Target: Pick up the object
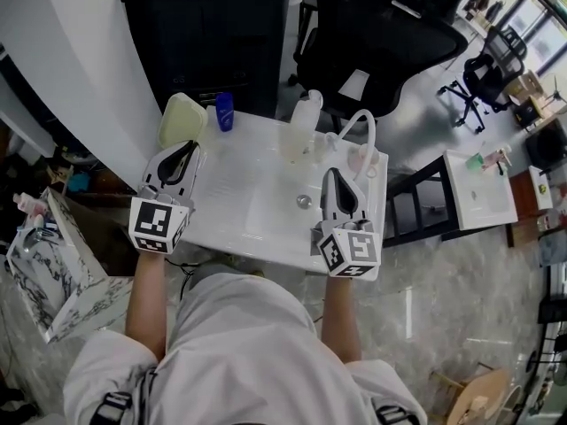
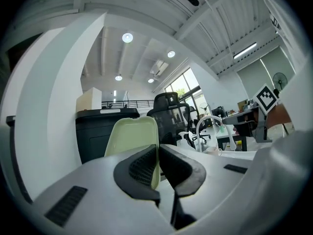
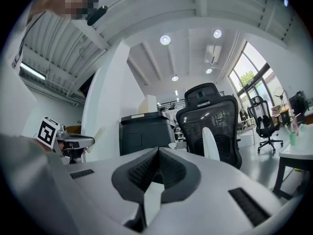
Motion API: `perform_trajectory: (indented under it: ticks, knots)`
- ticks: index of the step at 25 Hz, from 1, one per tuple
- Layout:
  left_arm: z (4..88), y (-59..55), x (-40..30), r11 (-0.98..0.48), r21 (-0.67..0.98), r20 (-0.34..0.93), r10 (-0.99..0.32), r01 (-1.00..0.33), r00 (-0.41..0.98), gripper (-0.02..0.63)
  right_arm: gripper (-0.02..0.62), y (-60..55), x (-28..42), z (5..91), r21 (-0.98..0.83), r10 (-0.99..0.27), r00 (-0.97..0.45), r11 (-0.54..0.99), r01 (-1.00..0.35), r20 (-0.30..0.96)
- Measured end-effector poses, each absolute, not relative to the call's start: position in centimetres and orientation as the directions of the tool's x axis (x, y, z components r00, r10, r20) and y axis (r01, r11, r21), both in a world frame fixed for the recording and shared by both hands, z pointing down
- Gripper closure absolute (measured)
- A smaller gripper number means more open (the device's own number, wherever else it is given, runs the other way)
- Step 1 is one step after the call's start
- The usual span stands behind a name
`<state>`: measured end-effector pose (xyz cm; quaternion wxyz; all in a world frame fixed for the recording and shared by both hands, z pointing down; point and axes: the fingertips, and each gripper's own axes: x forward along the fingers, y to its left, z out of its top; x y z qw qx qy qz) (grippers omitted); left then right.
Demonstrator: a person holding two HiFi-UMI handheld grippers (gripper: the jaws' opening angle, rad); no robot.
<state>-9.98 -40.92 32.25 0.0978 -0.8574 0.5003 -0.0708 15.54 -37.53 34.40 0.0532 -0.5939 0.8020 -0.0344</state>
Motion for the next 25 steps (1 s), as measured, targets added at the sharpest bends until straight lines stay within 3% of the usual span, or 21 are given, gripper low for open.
perform_trajectory:
  ticks: [25]
  knots:
    - [31.6,-41.6,-10.6,-0.473,-0.225,-0.002,-0.874,-0.852,0.486,0.571,0.593,-38.6,16.0,33.9,-0.097,-0.960,-0.276,0.280,-0.955,-0.051]
